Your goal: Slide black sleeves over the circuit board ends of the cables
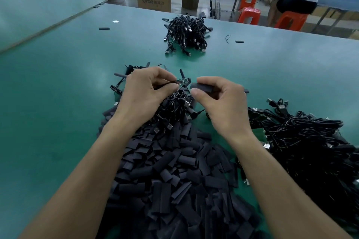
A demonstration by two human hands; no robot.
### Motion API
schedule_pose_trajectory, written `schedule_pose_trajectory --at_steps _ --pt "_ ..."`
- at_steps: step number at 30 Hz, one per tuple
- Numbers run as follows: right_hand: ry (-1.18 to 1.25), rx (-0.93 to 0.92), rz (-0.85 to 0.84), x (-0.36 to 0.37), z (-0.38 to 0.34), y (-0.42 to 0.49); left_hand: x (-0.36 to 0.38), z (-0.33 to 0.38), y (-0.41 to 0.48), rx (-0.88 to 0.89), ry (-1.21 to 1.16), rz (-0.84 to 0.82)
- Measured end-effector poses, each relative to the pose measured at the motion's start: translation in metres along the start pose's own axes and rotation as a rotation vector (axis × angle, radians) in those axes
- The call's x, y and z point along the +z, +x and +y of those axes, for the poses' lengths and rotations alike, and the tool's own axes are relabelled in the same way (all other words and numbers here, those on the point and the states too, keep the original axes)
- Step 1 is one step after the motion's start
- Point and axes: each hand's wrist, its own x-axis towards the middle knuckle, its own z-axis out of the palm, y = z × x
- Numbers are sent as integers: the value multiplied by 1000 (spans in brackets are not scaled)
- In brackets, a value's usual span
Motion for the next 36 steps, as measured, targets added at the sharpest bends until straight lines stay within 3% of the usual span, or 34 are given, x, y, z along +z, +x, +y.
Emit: schedule_pose_trajectory --at_steps 8,36 --pt "216 -6 84 1 11 -3 0 3 -2 -19 -36 -57" --pt "415 -33 16 0 17 -3 -2 6 -3 -58 -168 -132"
